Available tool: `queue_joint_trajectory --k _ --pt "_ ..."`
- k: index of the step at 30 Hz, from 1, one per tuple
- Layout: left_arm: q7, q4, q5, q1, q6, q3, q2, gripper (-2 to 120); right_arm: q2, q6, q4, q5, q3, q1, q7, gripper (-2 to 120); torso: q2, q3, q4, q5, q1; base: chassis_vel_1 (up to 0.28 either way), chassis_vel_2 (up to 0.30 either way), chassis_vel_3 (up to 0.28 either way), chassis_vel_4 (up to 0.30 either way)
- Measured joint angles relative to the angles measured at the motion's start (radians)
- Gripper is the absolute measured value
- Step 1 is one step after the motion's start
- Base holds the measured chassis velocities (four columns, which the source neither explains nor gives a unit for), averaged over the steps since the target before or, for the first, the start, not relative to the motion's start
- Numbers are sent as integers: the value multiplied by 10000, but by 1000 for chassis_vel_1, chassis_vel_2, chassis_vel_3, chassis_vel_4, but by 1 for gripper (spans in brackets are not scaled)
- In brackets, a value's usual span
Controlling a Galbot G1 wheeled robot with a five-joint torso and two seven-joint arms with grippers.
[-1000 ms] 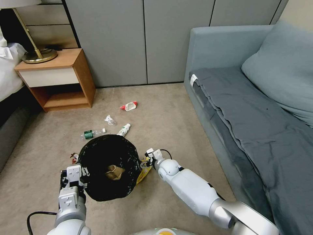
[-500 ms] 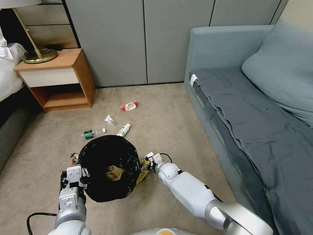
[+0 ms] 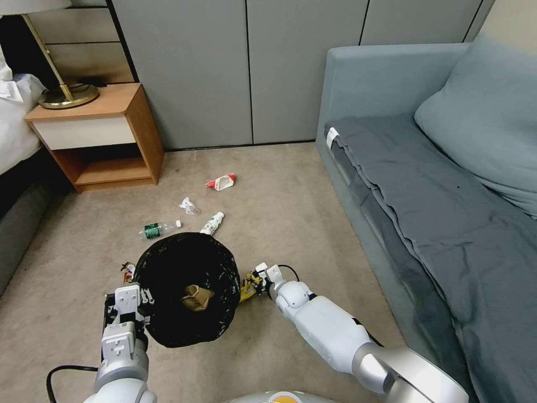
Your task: Pick up the trash bin, then pick up the garbage from the floor and place it into the trash bin.
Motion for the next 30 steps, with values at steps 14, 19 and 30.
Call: queue_joint_trajectory --k 14,19,30 --pt "7 37 -4 -57 -10 13 10 1 -145 62 -17 -94 134 -37 -55 0 0 0 0 -2 0 0 0 0 0" --pt "11 37 -66 -83 -9 -40 62 1 -450 59 310 -98 231 -108 116 0 0 1 -4 -8 0 0 0 0 0" --pt "16 38 -283 -197 53 -108 203 1 -1357 327 1555 -511 1039 -481 386 0 -1 2 -4 -3 0 0 0 0 0"
